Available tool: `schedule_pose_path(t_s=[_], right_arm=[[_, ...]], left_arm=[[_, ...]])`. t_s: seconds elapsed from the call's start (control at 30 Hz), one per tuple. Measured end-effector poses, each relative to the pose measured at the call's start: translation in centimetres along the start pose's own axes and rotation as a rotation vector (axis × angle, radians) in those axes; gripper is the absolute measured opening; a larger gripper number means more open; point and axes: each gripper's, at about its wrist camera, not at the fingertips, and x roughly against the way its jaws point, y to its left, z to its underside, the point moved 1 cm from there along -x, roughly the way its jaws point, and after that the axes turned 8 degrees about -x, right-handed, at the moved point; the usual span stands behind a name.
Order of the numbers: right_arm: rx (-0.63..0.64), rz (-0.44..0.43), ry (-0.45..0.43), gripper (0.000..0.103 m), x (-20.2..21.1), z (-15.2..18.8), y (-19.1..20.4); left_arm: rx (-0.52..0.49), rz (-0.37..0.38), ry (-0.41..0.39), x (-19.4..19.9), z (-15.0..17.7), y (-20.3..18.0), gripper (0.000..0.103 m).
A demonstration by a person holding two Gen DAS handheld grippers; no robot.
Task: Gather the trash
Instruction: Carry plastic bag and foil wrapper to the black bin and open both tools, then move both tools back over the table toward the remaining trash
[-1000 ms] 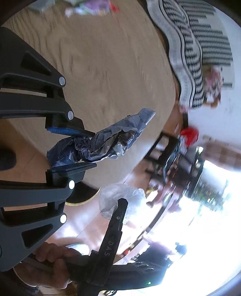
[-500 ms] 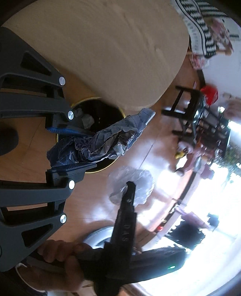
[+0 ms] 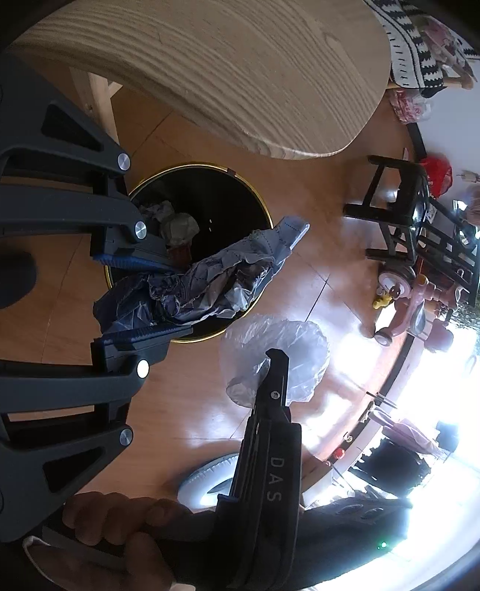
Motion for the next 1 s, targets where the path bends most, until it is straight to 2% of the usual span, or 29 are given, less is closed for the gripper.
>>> schedule_pose_path(t_s=[0.37, 0.4, 0.43, 0.47, 0.5, 0.8, 1.0], right_arm=[[-0.01, -0.012, 0.018, 0.015, -0.2, -0.2, 0.1], [-0.011, -0.012, 0.017, 0.022, -0.2, -0.2, 0.1], [-0.012, -0.013, 0.015, 0.039, -0.2, -0.3, 0.1], [-0.014, -0.015, 0.012, 0.049, -0.1, -0.3, 0.2], [-0.014, -0.015, 0.003, 0.059, 0.1, -0.3, 0.2], [-0.008, -0.028, -0.03, 0.059, 0.9, -0.5, 1.0], [0.022, -0.046, -0.044, 0.059, 1.5, -0.2, 2.9]], left_arm=[[0.003, -0.003, 0.016, -0.8, -0.2, 0.0, 0.029], [0.002, -0.004, 0.018, -0.9, -0.2, 0.0, 0.032], [0.003, -0.005, 0.017, -0.9, -0.2, 0.0, 0.043], [0.004, -0.009, 0.013, -0.8, -0.2, 0.0, 0.053], [0.003, -0.013, 0.007, -0.8, -0.2, -0.1, 0.056], [-0.012, -0.021, -0.019, 0.4, -0.2, -0.1, 0.059], [-0.012, -0.04, -0.058, 3.1, 0.0, 0.1, 0.066]])
